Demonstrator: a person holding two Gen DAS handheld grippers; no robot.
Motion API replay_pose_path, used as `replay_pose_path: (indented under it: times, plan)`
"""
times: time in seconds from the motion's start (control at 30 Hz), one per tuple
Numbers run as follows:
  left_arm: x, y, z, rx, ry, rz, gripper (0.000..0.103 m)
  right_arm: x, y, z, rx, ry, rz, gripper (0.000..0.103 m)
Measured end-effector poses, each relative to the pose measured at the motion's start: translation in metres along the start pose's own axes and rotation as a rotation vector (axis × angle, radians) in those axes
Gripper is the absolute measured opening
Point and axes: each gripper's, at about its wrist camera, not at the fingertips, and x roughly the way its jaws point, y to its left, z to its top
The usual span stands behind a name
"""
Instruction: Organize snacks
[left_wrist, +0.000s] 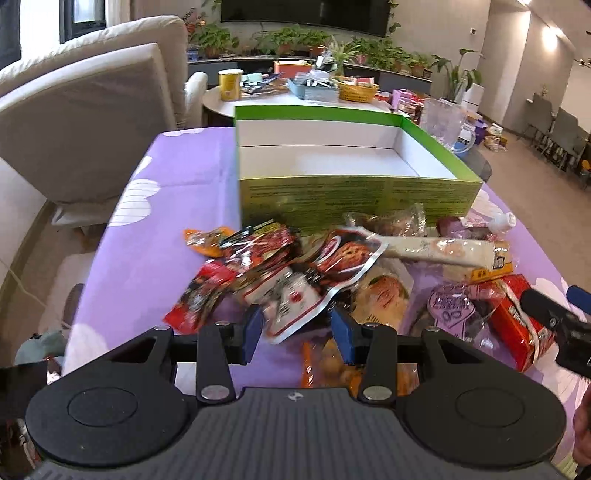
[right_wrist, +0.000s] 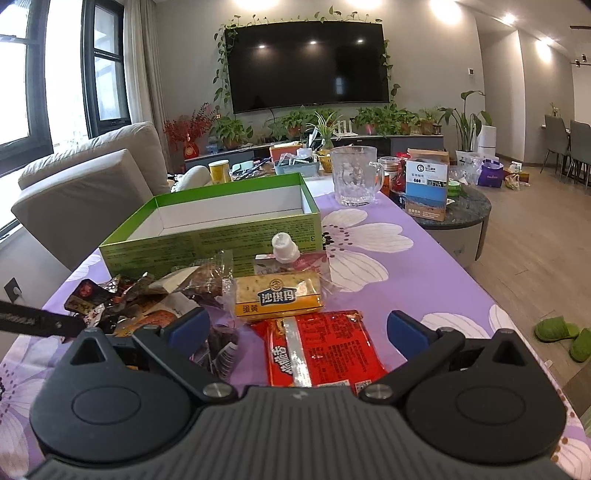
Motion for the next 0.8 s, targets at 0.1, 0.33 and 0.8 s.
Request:
replay_pose_path:
  times: [0.1,0.33,0.8]
  plan:
    - [0.009,-0.006,0.005,0.041,-0.003,-0.006,0.039,0.005,-0.001,0.0,0.004,0.01,-0.005,0.059]
    - [0.025,-0.007,0.015,0.081,-0.008,0.0,0.042,0.013,0.004,0.008,-0.029,-0.013,0.014,0.059]
    - [0.041,0.017,0.022,-0.062,-0.001,-0.109,0.039,0.031,0.016,0.009,-0.09,0.0,0.013,0.059]
